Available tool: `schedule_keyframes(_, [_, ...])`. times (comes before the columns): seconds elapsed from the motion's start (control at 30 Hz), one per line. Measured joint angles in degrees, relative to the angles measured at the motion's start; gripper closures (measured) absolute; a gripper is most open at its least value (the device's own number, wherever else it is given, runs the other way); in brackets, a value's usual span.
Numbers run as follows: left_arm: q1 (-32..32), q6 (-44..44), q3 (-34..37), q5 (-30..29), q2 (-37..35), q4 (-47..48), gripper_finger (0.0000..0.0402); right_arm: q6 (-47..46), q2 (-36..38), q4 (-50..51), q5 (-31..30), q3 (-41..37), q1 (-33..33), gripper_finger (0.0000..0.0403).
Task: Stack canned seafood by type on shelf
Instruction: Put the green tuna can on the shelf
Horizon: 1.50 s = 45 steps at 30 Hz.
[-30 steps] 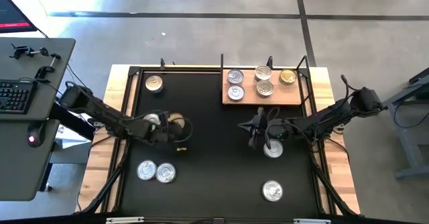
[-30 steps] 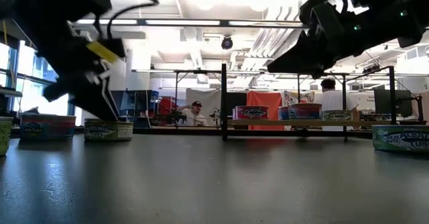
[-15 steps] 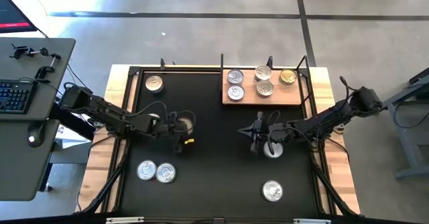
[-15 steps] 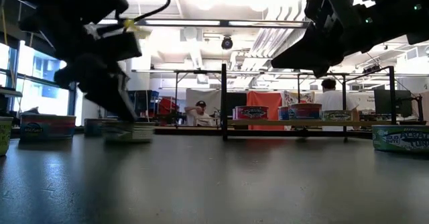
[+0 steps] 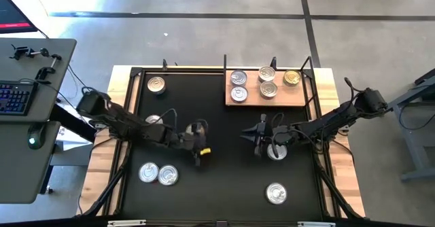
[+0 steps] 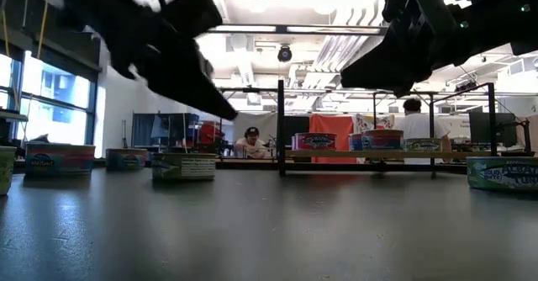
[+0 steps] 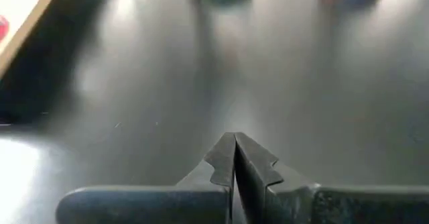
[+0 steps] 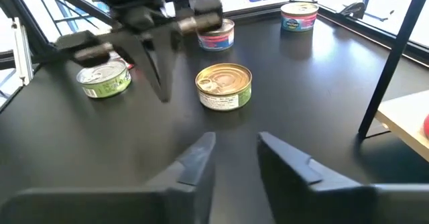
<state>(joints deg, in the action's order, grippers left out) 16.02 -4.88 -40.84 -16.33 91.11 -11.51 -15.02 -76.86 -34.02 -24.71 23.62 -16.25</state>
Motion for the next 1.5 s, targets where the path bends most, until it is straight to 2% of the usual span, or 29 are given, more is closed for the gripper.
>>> schedule_keyframes(0.1, [2.0,0.14,-5.01,-5.89,-2.43,17.9,0.0399,0.0,-0.01,-0.1,0.12,0.0,0.0,0.0258])
schedule_keyframes(0.2, [2.53,-5.22,-7.74,-12.1,-4.17,33.47,0.0393,-0.16,-0.02,-0.09,0.11,0.0,0.02,0.0236])
schedule_keyframes(0.27, [1.33,-8.47,-7.87,-13.46,-4.52,39.68,0.0391,-0.16,-0.02,-0.12,0.11,0.0,0.02,0.0231])
schedule_keyframes(0.33, [-0.72,-10.74,-6.81,-13.0,-4.21,42.04,0.0391,-0.18,-0.02,-0.11,0.11,0.0,0.02,0.023])
schedule_keyframes(0.47, [-4.65,-10.39,-3.5,-6.28,-1.86,32.39,0.04,-0.17,-0.02,-0.69,0.09,0.0,0.02,0.0229])
schedule_keyframes(0.63, [-6.68,-10.93,-2.46,5.66,2.52,6.97,0.0399,-0.13,-0.02,-0.64,0.07,0.0,0.02,0.0229])
schedule_keyframes(0.7, [-6.7,-8.99,-4.14,9.12,2.69,1.77,0.0399,-0.16,-0.02,-0.68,0.08,0.0,0.02,0.0229])
schedule_keyframes(0.77, [-6.32,-4.39,-5.68,11.01,2.19,0.85,0.0398,-0.16,-0.02,-0.66,0.07,0.0,0.02,0.0229])
schedule_keyframes(0.93, [-3.85,11.72,-6.48,11.4,2.08,0.99,0.0383,0.02,-0.02,-0.38,0.07,0.0,0.02,0.0229])
schedule_keyframes(1.1, [-1.55,20.5,-6.53,12.34,5.52,0.22,0.0318,0.01,-0.02,0.39,0.04,0.0,0.02,0.0229])
schedule_keyframes(1.2, [-1.19,21.93,-6.53,13.32,8.61,-0.8,0.0278,-0.08,-0.02,0.56,0.01,0.0,0.02,0.0229])
schedule_keyframes(1.3, [-1.53,19.12,-6.51,11.16,11.96,-1.9,0.0259,-0.16,-0.02,0.55,-0.13,0.0,0.02,0.0229])
schedule_keyframes(1.4, [-2.17,16.83,-6.73,8.92,13.78,-3.41,0.0264,-0.16,-0.02,0.53,-0.13,0.0,0.02,0.0229])
schedule_keyframes(1.5, [-2.2,16.75,-6.78,7.89,14.28,-3.99,0.0293,0.09,-0.02,0.55,-0.1,0.0,0.02,0.0229])
